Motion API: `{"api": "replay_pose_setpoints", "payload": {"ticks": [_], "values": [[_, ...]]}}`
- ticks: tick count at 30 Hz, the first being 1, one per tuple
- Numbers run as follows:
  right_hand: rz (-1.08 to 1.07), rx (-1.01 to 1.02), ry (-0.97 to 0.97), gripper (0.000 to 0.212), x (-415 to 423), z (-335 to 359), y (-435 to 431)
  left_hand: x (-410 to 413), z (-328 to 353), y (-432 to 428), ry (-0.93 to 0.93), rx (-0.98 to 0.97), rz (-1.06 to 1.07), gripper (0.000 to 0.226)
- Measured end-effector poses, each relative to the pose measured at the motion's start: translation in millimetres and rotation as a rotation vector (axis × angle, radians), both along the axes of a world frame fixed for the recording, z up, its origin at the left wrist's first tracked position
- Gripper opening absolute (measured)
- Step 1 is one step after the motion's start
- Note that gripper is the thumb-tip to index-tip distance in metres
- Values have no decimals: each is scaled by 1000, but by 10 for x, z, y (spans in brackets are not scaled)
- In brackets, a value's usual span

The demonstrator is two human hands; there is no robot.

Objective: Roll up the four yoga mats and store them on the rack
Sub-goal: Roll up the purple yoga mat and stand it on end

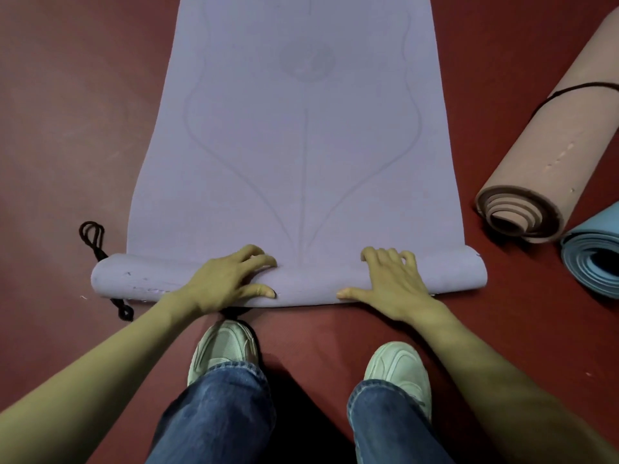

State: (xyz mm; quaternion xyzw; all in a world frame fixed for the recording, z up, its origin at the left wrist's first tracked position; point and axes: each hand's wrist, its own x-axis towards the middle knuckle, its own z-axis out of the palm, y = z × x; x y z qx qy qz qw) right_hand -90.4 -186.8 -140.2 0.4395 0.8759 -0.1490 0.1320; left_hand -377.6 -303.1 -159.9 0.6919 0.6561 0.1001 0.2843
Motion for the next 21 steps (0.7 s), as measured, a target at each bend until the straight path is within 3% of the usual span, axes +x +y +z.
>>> {"api": "replay_pose_setpoints", "payload": {"ticks": [4, 7, 10, 12, 16, 19, 21], "values": [[-47, 106, 24, 87, 16, -137, -192, -50, -137, 69, -63, 188, -120, 68], [13, 177, 117, 65, 17, -256, -426, -108, -149, 181, -154, 88, -121, 70], [61, 119, 91, 70, -17, -253, -399, -111, -137, 224, -184, -10, -85, 75], [38, 49, 81, 71, -94, -184, -272, -105, -96, 241, -128, 2, -76, 77], [10, -141, 58, 65, -233, -71, 7, 58, -45, 101, 139, 339, 28, 60], [-1, -261, 24, 64, -296, -16, 166, 399, -89, -150, 232, 365, 245, 55], [3, -297, -7, 65, -326, -5, 214, 498, -143, -210, 255, 325, 292, 64]]}}
